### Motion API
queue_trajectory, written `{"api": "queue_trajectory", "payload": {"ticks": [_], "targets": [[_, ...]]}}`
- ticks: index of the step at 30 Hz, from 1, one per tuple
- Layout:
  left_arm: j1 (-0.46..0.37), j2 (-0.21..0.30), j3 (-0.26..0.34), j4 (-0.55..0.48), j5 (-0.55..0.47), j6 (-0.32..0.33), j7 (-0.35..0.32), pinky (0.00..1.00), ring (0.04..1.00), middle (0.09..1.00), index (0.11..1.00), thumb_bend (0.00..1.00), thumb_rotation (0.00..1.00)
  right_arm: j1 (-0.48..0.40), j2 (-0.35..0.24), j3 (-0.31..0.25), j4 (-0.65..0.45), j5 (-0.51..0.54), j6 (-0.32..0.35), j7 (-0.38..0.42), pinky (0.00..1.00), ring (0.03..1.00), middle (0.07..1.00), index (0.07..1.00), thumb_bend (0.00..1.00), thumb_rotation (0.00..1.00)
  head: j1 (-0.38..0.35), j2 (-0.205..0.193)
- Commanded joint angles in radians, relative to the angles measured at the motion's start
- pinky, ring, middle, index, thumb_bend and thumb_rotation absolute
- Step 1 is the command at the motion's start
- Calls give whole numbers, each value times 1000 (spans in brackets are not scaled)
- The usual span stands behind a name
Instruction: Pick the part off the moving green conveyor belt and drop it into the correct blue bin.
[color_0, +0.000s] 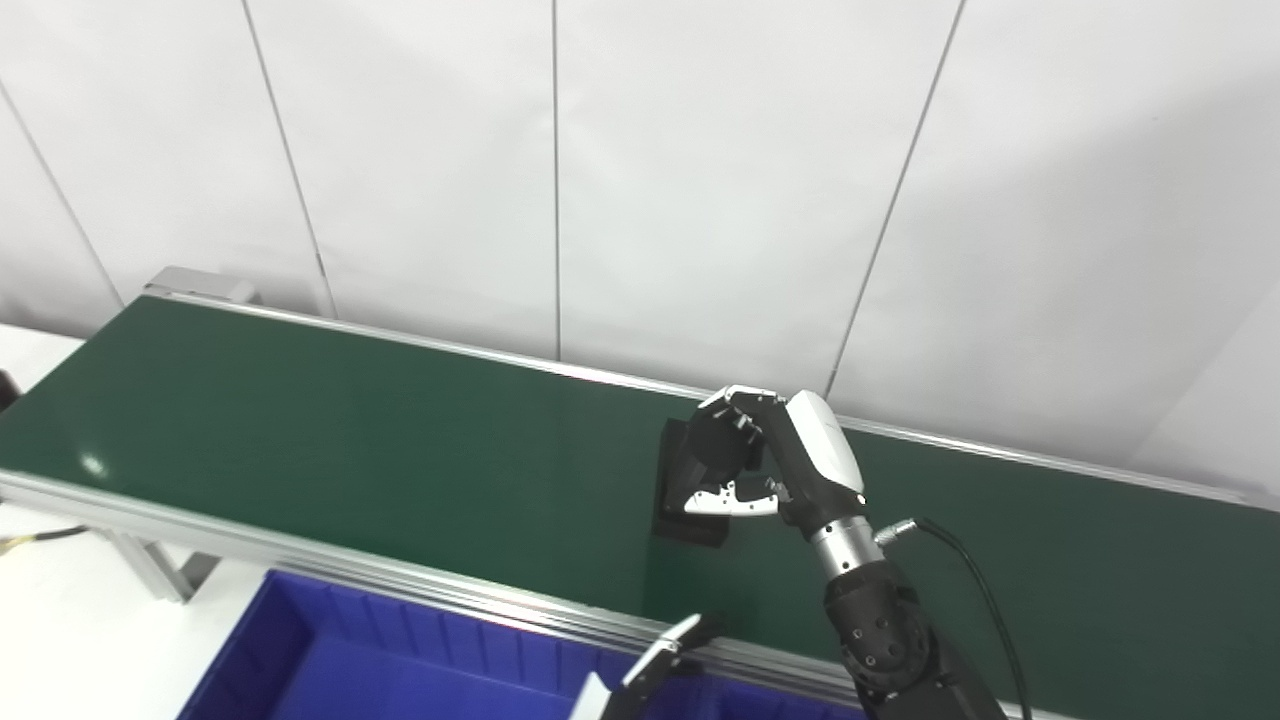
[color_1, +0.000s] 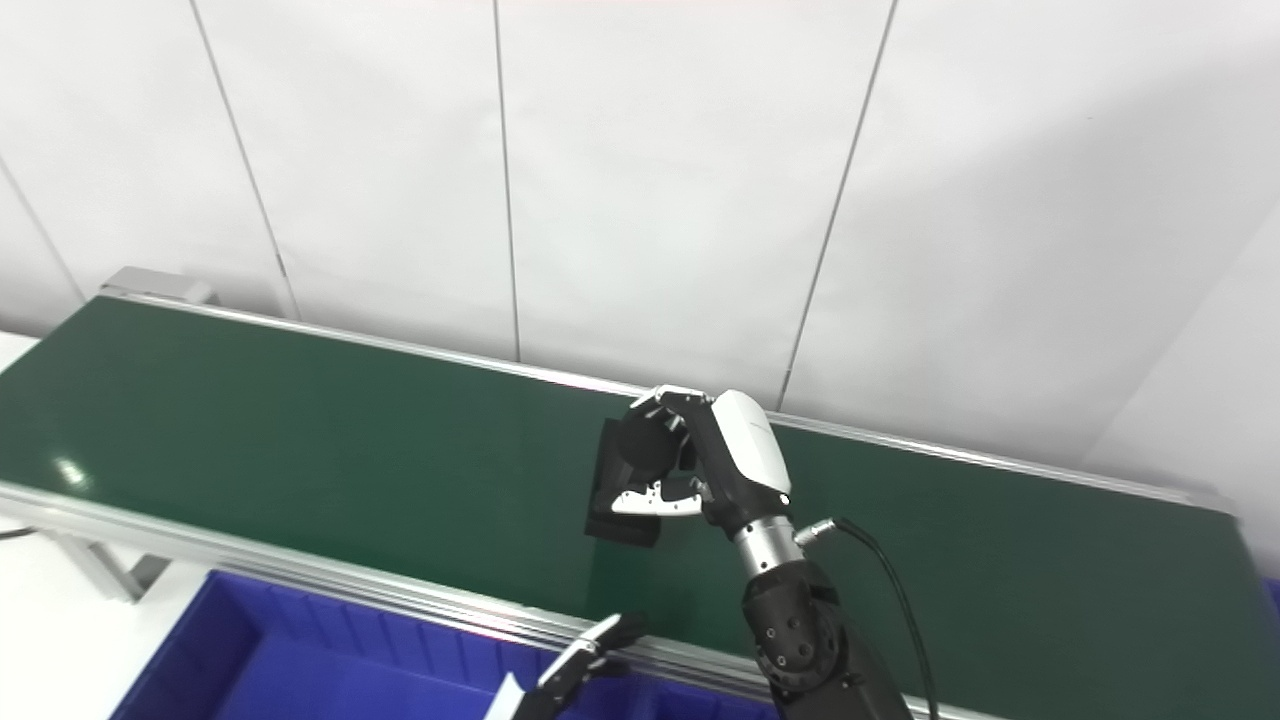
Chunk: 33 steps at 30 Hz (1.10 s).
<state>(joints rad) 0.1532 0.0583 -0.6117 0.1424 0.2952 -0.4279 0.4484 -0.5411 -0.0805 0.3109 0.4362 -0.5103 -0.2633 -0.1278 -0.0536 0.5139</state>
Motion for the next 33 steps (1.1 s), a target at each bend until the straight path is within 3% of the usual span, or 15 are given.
{"api": "queue_trajectory", "payload": {"ticks": [1, 9, 10, 16, 22, 30, 33], "targets": [[19, -26, -3, -46, -3, -42, -9, 798, 880, 876, 894, 869, 959, -14, 1, -23, -84, 17, 11, 4, 227, 300, 410, 526, 518, 0, -37, 6], [37, -7, 49, -107, -84, -42, -79, 853, 897, 904, 930, 899, 999, 20, -9, -55, -193, -23, 41, 3, 234, 297, 412, 521, 519, 0, -202, 67], [32, -1, 55, -110, -89, -42, -89, 856, 898, 905, 932, 898, 1000, 26, -6, -61, -203, -27, 53, -1, 236, 300, 413, 520, 519, 0, -253, 82], [24, 5, 107, -138, -170, -41, -186, 991, 986, 972, 996, 821, 1000, 75, 8, -83, -262, -34, 103, -2, 216, 282, 406, 518, 519, 0, -407, 127], [33, -4, 174, -185, -194, -42, -253, 953, 961, 970, 1000, 753, 1000, 165, -36, -108, -361, -25, 128, 27, 213, 273, 406, 519, 519, 0, -428, 173], [34, -17, 240, -251, -240, -11, -345, 891, 923, 936, 965, 823, 1000, 303, -48, -144, -576, -30, 263, 102, 219, 289, 410, 520, 520, 0, -436, 256], [26, -34, 261, -274, -238, 13, -366, 871, 906, 922, 952, 817, 1000, 357, -56, -159, -648, -23, 284, 115, 222, 295, 413, 522, 519, 0, -429, 273]]}}
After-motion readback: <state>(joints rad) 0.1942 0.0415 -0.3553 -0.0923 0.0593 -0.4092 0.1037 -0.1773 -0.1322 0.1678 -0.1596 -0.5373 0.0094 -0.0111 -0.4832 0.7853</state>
